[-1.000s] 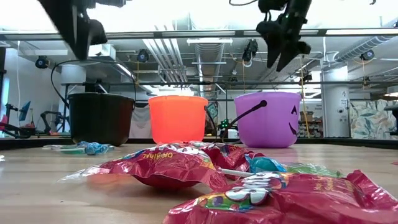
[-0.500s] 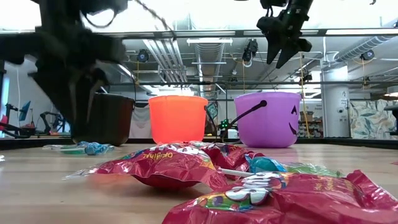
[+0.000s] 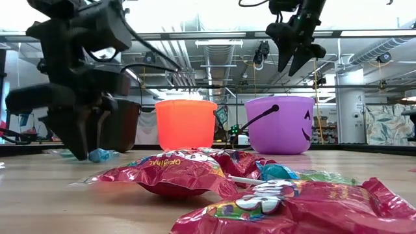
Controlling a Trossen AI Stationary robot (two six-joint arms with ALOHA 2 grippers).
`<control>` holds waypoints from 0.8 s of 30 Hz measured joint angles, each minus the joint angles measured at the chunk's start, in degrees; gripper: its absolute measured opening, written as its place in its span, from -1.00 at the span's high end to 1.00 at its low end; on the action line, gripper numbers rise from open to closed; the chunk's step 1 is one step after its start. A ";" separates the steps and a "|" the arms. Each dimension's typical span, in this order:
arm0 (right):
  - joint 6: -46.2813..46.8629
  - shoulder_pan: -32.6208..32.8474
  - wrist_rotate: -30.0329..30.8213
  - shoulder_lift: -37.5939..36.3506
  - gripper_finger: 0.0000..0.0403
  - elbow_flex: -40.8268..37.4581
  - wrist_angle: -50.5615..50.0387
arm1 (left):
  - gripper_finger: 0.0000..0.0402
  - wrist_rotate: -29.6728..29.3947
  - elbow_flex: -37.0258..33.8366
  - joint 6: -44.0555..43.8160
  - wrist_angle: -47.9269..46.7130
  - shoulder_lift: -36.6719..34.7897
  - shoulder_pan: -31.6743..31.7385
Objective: Sort candy by brand, put in halloween buckets
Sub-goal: Put the blue candy into the orange bucket
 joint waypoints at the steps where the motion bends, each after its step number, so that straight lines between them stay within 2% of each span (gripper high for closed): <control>1: 0.03 0.00 0.00 0.17 0.00 0.00 0.01 | 0.29 -0.20 -0.21 0.39 0.04 0.19 0.16; 6: 0.08 0.00 0.00 0.96 0.00 0.00 0.01 | 0.31 -0.23 -0.37 2.03 1.03 1.28 0.31; 10: 0.10 0.00 0.00 1.49 0.00 0.00 -0.01 | 0.42 0.07 -0.16 2.19 1.67 1.47 0.30; 17: -0.47 0.00 0.02 1.57 0.00 0.00 0.01 | 0.95 3.38 -0.10 1.32 2.40 1.92 0.31; 24: -2.07 0.00 0.00 1.50 0.00 0.00 0.01 | 0.99 4.24 2.45 -1.68 0.91 1.44 0.34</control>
